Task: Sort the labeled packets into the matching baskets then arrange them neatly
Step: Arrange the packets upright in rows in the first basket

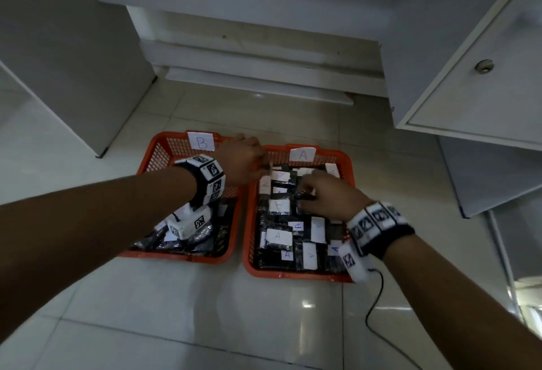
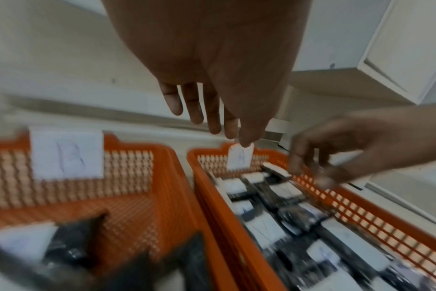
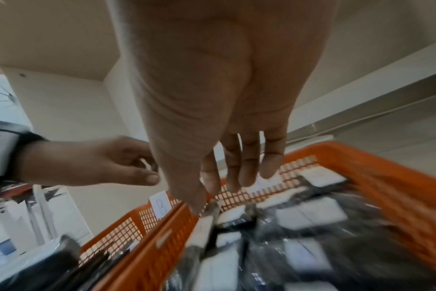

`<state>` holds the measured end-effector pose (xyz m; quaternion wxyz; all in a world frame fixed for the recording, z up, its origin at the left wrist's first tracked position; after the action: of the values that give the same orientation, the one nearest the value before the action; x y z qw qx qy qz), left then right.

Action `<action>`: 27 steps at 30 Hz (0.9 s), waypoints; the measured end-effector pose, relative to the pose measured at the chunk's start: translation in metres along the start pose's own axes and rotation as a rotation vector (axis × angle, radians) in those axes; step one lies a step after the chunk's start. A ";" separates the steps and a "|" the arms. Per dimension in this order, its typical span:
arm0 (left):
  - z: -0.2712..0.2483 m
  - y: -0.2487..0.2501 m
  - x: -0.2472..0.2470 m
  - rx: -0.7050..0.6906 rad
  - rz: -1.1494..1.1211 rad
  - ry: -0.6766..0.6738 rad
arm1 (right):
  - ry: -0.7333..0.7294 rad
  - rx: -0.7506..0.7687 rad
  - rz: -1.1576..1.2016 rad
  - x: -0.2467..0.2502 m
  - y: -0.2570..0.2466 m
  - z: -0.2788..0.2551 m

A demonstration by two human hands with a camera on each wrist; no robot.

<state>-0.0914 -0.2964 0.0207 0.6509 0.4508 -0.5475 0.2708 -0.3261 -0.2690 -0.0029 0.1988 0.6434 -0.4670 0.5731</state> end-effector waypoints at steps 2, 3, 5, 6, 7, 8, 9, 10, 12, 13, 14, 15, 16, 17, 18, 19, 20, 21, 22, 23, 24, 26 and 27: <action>-0.004 -0.007 0.024 0.031 0.025 0.006 | 0.012 0.012 0.006 0.020 -0.010 0.032; -0.006 -0.013 0.035 0.060 0.029 0.005 | 0.027 0.006 -0.011 0.030 -0.013 0.047; -0.012 -0.029 0.053 0.143 0.021 -0.025 | 0.059 -0.039 -0.066 0.049 -0.016 0.073; -0.015 -0.039 0.060 0.196 0.015 -0.051 | 0.085 -0.062 -0.075 0.056 -0.017 0.082; -0.019 -0.048 0.067 0.251 0.006 -0.068 | 0.115 -0.080 -0.069 0.063 -0.018 0.088; -0.023 -0.056 0.073 0.307 -0.002 -0.077 | 0.136 -0.096 -0.054 0.068 -0.022 0.091; -0.024 -0.062 0.078 0.351 -0.007 -0.076 | 0.144 -0.104 -0.032 0.071 -0.027 0.092; -0.025 -0.064 0.082 0.389 -0.019 -0.079 | 0.140 -0.101 -0.004 0.074 -0.032 0.092; -0.021 -0.064 0.085 0.427 -0.034 -0.089 | 0.114 -0.061 0.054 0.074 -0.040 0.090; -0.019 -0.062 0.084 0.429 -0.037 -0.102 | 0.107 -0.037 0.074 0.074 -0.042 0.090; -0.017 -0.059 0.082 0.427 -0.048 -0.121 | 0.114 -0.022 0.090 0.074 -0.042 0.090; -0.015 -0.055 0.079 0.417 -0.060 -0.133 | 0.133 -0.020 0.114 0.073 -0.041 0.091; -0.012 -0.049 0.075 0.408 -0.071 -0.144 | 0.157 -0.030 0.152 0.071 -0.039 0.090; -0.011 -0.044 0.070 0.409 -0.075 -0.146 | 0.177 -0.044 0.190 0.068 -0.038 0.088; -0.011 -0.040 0.066 0.419 -0.087 -0.138 | 0.191 -0.042 0.214 0.066 -0.040 0.087; -0.012 -0.036 0.061 0.423 -0.101 -0.132 | 0.194 -0.028 0.224 0.064 -0.042 0.087; -0.015 -0.032 0.056 0.409 -0.121 -0.130 | 0.182 -0.005 0.220 0.064 -0.045 0.088; -0.017 -0.030 0.049 0.386 -0.136 -0.155 | 0.169 0.011 0.203 0.066 -0.048 0.089; -0.018 -0.028 0.044 0.366 -0.142 -0.204 | 0.166 0.023 0.170 0.069 -0.049 0.089; -0.019 -0.030 0.039 0.361 -0.154 -0.252 | 0.175 0.029 0.144 0.072 -0.050 0.091; -0.021 -0.037 0.038 0.371 -0.161 -0.284 | 0.193 0.030 0.135 0.075 -0.051 0.092; -0.020 -0.054 0.045 0.380 -0.136 -0.265 | 0.221 0.026 0.138 0.077 -0.056 0.095; -0.021 -0.063 0.050 0.389 -0.116 -0.245 | 0.227 0.030 0.134 0.076 -0.060 0.097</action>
<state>-0.0156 -0.3126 0.0505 0.4951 0.6278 -0.5330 0.2767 -0.2296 -0.3449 0.0588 0.2019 0.5449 -0.4747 0.6610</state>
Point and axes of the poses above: each hand's wrist, its own z-axis towards the middle knuckle, its own x-axis out of the back of the hand, y = z × x, the point moved 4 cm from there along z, towards the middle knuckle, and after that the axes turned 9 degrees about -z, right-handed, at the moved point
